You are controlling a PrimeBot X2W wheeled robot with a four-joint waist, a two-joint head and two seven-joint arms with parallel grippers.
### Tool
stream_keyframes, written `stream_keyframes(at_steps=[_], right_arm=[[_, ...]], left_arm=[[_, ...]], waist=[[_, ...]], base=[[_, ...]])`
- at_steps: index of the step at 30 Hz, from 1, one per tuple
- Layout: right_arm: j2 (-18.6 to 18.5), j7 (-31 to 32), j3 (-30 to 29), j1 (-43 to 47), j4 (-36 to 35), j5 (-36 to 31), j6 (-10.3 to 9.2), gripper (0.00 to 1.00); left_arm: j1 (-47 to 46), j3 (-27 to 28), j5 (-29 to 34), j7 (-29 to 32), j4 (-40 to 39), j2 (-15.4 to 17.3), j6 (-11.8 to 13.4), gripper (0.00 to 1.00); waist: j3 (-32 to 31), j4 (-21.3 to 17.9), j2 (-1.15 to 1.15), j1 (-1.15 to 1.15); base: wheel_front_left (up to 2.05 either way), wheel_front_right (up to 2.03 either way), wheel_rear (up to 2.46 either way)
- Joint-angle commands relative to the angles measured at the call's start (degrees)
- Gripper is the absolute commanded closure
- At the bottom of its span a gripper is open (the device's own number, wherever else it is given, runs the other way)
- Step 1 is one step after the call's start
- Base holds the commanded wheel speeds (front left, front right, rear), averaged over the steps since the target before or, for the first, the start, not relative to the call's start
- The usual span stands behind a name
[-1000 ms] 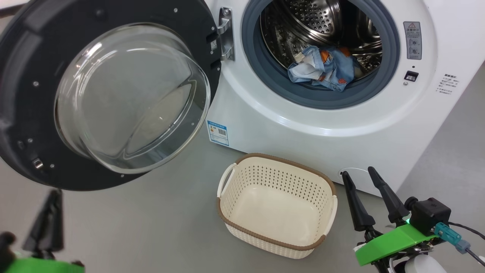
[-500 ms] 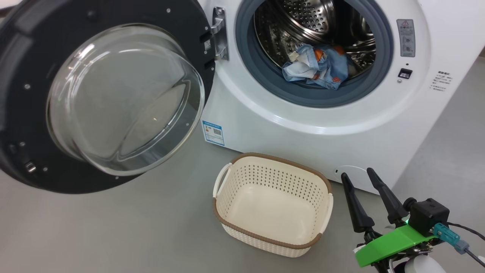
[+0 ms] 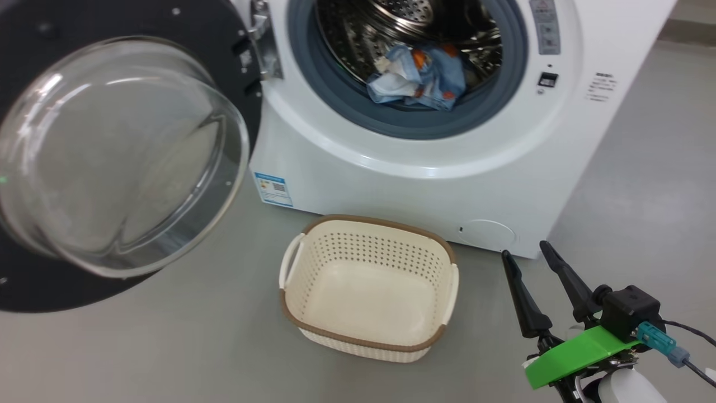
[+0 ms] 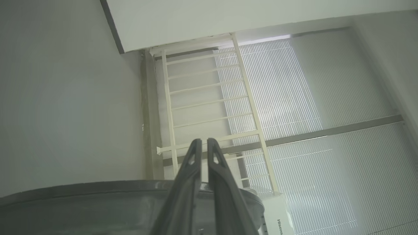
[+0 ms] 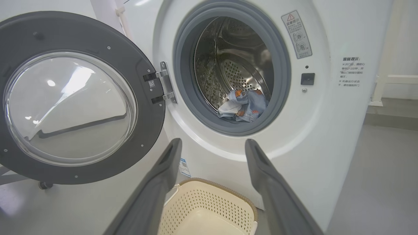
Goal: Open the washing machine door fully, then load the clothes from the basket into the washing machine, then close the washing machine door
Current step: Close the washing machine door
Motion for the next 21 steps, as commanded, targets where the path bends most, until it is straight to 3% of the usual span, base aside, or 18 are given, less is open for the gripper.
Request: stream_keyframes(at_steps=[1, 11, 21], right_arm=[[-0.44, -0.46, 1.20, -1.98, -1.33, -0.87, 0.31, 0.00], [0.46, -0.46, 0.66, -2.16, -2.40, -3.54, 0.31, 0.00], [1.99, -0.45, 0.24, -2.67, -3.34, -5.79, 0.31, 0.00]], left_arm=[[-2.00, 1.30, -0.34, 0.66, 0.58, 4.84, -0.58, 1.00], [-4.82, 2.37, 0.81, 0.45, 12.16, 12.22, -0.87, 1.00], [-5.07, 2.53, 1.86, 1.08, 14.66, 14.99, -0.89, 1.00]], waist=[[1.69, -2.42, 0.00, 0.00], [5.10, -7.83, 0.00, 0.00], [7.85, -9.98, 0.00, 0.00]], base=[[0.00, 0.00, 0.00], [0.00, 0.00, 0.00], [0.00, 0.00, 0.00]])
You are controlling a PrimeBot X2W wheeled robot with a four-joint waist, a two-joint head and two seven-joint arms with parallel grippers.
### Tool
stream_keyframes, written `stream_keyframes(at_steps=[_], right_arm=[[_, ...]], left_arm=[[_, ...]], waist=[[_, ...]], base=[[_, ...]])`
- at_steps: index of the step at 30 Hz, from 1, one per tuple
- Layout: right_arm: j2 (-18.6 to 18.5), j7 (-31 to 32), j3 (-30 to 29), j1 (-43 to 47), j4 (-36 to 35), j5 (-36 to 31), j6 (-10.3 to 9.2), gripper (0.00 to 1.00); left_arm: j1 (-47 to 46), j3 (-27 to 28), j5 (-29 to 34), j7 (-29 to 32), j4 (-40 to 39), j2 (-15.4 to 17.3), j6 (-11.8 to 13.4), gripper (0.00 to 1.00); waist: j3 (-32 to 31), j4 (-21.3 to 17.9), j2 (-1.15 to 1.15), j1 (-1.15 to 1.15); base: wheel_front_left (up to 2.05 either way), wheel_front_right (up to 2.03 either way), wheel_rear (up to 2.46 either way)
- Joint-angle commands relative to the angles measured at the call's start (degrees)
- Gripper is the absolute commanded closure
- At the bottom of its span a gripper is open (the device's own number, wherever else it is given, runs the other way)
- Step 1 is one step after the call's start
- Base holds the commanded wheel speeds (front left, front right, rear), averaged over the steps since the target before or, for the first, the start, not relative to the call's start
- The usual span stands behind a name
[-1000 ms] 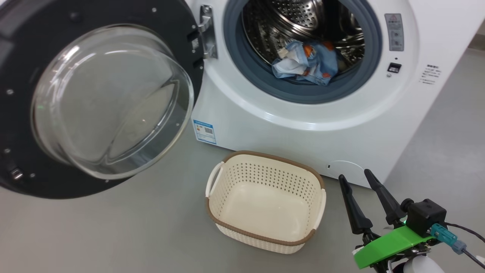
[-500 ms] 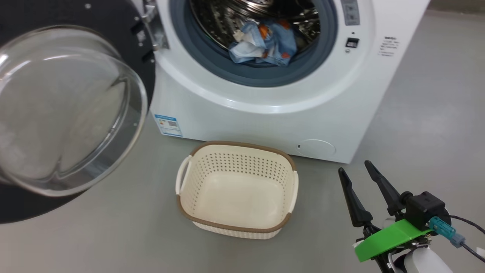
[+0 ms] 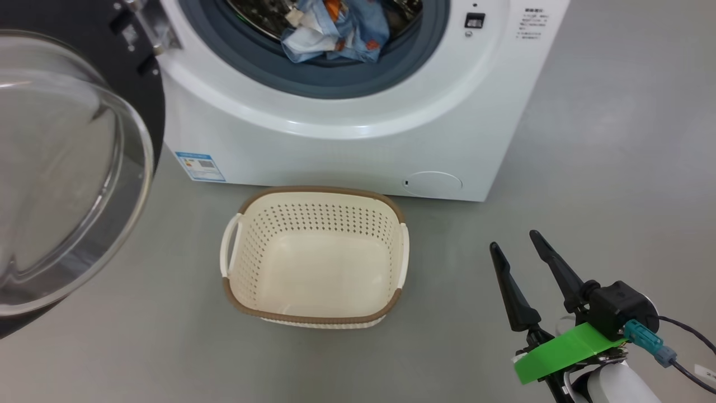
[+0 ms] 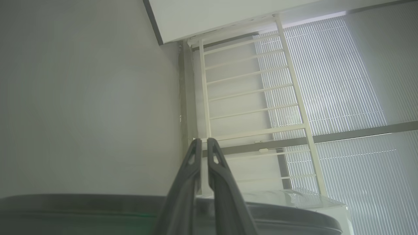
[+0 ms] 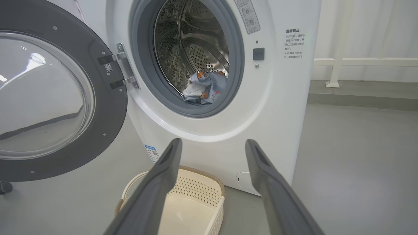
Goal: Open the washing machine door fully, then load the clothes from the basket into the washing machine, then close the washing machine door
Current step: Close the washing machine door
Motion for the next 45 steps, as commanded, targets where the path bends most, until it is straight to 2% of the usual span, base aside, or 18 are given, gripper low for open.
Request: stream_keyframes(at_steps=[1, 6, 18, 26, 37, 45], right_arm=[[0.31, -0.45, 0.68, -2.00, -1.57, -0.90, 0.31, 0.00], [0.87, -0.45, 0.12, -2.01, -1.81, -1.66, 0.31, 0.00], [1.07, -0.45, -0.52, -1.46, -1.55, -1.30, 0.31, 0.00], [0.87, -0.45, 0.50, -2.15, -0.27, -0.36, 0.31, 0.00], [-0.04, -0.45, 0.56, -1.73, 0.19, 1.05, 0.31, 0.00], [-0.46, -0.46, 0.54, -0.76, 0.03, 2.70, 0.31, 0.00]], left_arm=[[-0.73, 0.62, 0.64, 0.72, -0.56, 4.89, -0.44, 1.00], [0.15, 0.14, 1.33, 2.21, 0.97, 5.48, -0.44, 1.00], [2.54, -2.90, 1.95, 16.48, 0.51, 4.16, -0.45, 1.00], [5.09, -5.42, 2.59, 25.17, -5.07, 2.48, -0.45, 1.00], [10.29, -7.26, 2.78, 32.79, -10.84, 0.67, -0.45, 1.00], [14.30, -8.03, 0.87, 41.34, -19.73, -1.77, -0.45, 1.00]], waist=[[1.07, -1.06, 0.00, -0.01], [1.45, -1.52, 0.00, -0.01], [0.07, 0.77, 0.00, -0.01], [-0.70, 2.09, 0.00, -0.01], [-2.64, 2.51, 0.00, -0.01], [-4.54, 3.48, 0.00, -0.01]], base=[[0.00, 0.00, 0.00], [0.00, 0.00, 0.00], [0.00, 0.00, 0.00], [0.00, 0.00, 0.00], [0.00, 0.00, 0.00], [0.00, 0.00, 0.00]])
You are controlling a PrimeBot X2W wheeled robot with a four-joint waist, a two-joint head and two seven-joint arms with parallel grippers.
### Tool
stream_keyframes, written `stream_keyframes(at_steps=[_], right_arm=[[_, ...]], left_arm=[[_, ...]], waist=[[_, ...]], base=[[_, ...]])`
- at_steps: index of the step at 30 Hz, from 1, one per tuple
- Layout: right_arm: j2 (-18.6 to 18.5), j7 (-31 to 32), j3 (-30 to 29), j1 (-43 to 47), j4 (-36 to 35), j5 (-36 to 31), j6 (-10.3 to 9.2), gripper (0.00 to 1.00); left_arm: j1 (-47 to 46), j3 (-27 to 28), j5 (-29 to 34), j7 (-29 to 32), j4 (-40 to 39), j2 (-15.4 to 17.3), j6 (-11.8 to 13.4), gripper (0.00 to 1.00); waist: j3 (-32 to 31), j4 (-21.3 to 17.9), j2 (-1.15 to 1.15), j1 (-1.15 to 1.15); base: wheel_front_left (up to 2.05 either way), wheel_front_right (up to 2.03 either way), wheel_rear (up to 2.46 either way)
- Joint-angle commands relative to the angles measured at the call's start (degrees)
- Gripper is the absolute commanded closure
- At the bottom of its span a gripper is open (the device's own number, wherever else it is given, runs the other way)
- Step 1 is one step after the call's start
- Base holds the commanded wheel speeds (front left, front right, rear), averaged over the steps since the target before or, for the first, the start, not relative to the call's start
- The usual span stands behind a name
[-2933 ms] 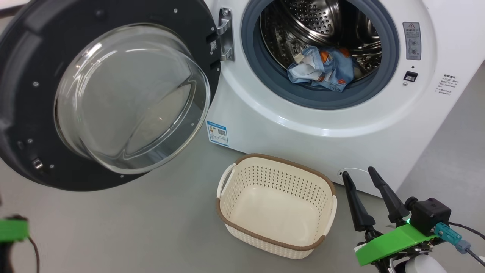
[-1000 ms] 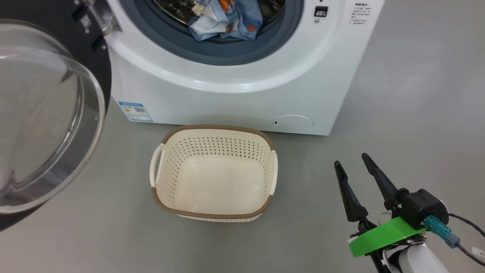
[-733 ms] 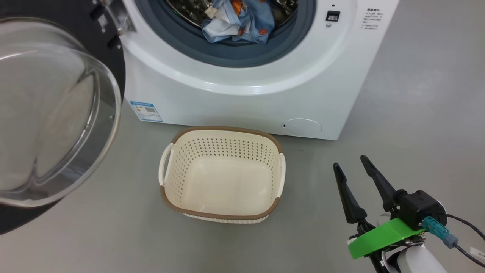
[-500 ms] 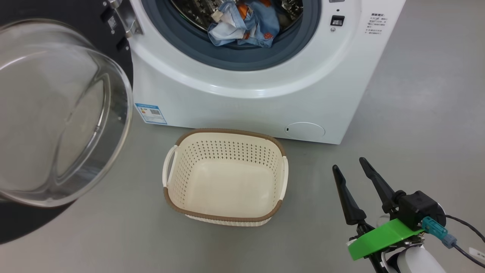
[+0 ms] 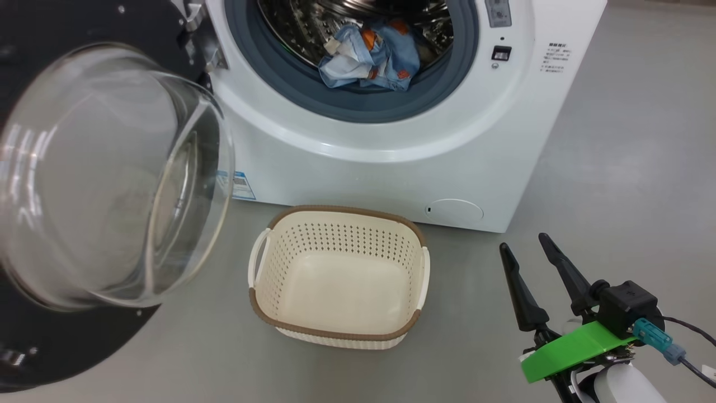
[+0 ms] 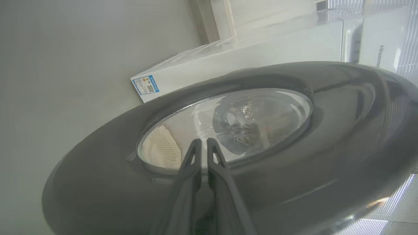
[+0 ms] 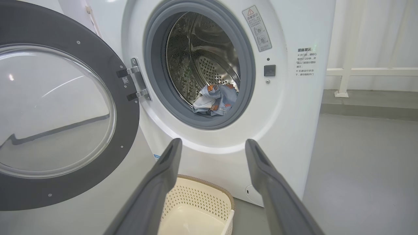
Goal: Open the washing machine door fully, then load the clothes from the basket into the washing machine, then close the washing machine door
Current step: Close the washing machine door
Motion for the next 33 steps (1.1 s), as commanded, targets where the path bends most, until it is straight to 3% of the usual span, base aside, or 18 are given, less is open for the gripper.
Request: stream_keyframes(at_steps=[1, 17, 33], right_arm=[[-0.28, -0.46, 1.56, -0.73, -1.34, 0.61, 0.31, 0.00], [-0.39, -0.46, 1.84, 0.66, -1.55, 3.01, 0.31, 0.00], [0.13, -0.46, 1.51, 2.41, -2.65, 4.79, 0.31, 0.00]], left_arm=[[0.19, 1.08, -1.27, 1.51, -2.49, 2.82, -0.39, 1.00], [8.04, 0.65, -6.22, 12.40, -18.49, -3.89, -0.20, 1.00], [14.06, -1.46, -8.28, 14.71, -38.00, -9.83, 6.94, 1.00]], waist=[[-0.52, 0.31, 0.00, 0.00], [-2.86, 0.12, 0.00, 0.00], [-4.78, -6.67, 0.00, 0.00]], base=[[0.00, 0.00, 0.00], [0.00, 0.00, 0.00], [0.00, 0.00, 0.00]])
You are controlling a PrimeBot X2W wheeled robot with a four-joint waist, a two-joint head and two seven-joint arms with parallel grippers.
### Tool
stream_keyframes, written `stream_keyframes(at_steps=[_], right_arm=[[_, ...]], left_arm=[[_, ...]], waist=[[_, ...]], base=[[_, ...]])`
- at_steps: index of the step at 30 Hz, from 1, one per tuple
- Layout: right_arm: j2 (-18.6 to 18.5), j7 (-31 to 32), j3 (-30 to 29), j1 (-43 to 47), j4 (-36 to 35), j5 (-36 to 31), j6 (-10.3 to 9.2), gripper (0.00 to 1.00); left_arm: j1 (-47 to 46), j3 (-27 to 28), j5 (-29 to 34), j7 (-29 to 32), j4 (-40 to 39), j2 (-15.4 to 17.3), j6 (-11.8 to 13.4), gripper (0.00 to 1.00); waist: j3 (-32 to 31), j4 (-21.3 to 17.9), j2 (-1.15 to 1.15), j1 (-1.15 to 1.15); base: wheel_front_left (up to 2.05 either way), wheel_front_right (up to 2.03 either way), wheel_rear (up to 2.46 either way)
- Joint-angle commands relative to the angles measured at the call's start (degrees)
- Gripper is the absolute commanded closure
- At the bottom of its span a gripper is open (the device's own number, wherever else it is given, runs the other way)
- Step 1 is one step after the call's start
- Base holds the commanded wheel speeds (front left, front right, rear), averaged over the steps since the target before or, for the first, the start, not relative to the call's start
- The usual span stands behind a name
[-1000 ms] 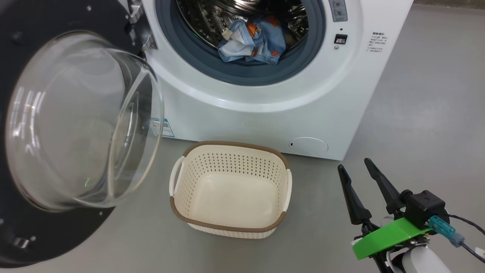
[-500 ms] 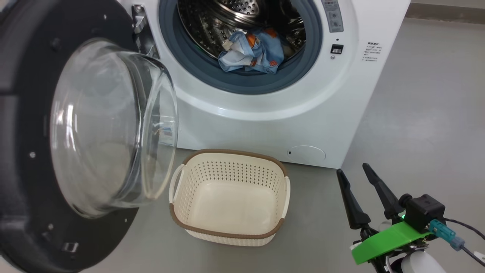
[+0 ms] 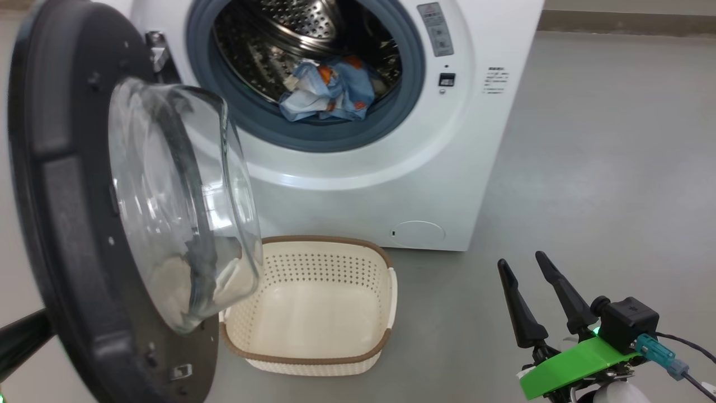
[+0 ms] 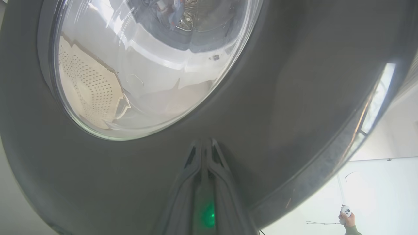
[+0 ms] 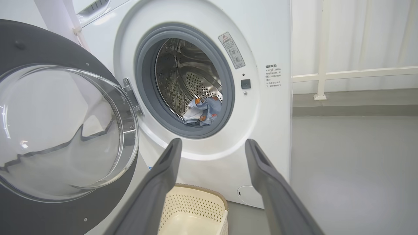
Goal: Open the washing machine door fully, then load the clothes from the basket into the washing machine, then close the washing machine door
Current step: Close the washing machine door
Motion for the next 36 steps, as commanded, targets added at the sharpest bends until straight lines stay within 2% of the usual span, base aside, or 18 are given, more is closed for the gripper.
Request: stream_keyframes(at_steps=[1, 12, 19, 26, 36], right_arm=[[-0.14, -0.46, 0.57, -0.34, -1.69, 0.93, 0.31, 0.00], [0.23, -0.46, 0.38, -0.07, -2.57, 0.96, 0.31, 0.00], [0.81, -0.46, -0.12, 0.45, -3.31, 0.75, 0.31, 0.00], [1.23, -0.46, -0.05, 0.76, -4.01, 0.44, 0.31, 0.00], [1.88, -0.46, -0.37, 1.23, -5.06, -0.27, 0.31, 0.00]], left_arm=[[-0.85, 1.41, -1.22, 0.19, -4.18, 1.02, 0.88, 1.00], [-1.28, -0.98, -1.28, -2.10, -10.34, -4.25, 3.01, 1.00], [-1.51, -1.06, -0.23, -4.43, -12.48, -6.23, 2.19, 1.00], [-3.55, -0.87, 3.24, -9.99, -12.99, -8.39, 1.21, 1.00], [-5.53, 0.09, 4.02, -12.44, -12.65, -9.18, -0.06, 1.00]], waist=[[-0.56, -2.19, 0.00, 0.00], [-0.31, -7.70, 0.00, 0.00], [0.25, -12.25, 0.00, 0.00], [1.03, -17.12, 0.00, 0.00], [2.44, -20.58, 0.00, 0.00]], base=[[0.00, 0.00, 0.00], [0.00, 0.00, 0.00], [0.00, 0.00, 0.00], [0.00, 0.00, 0.00], [0.00, 0.00, 0.00]])
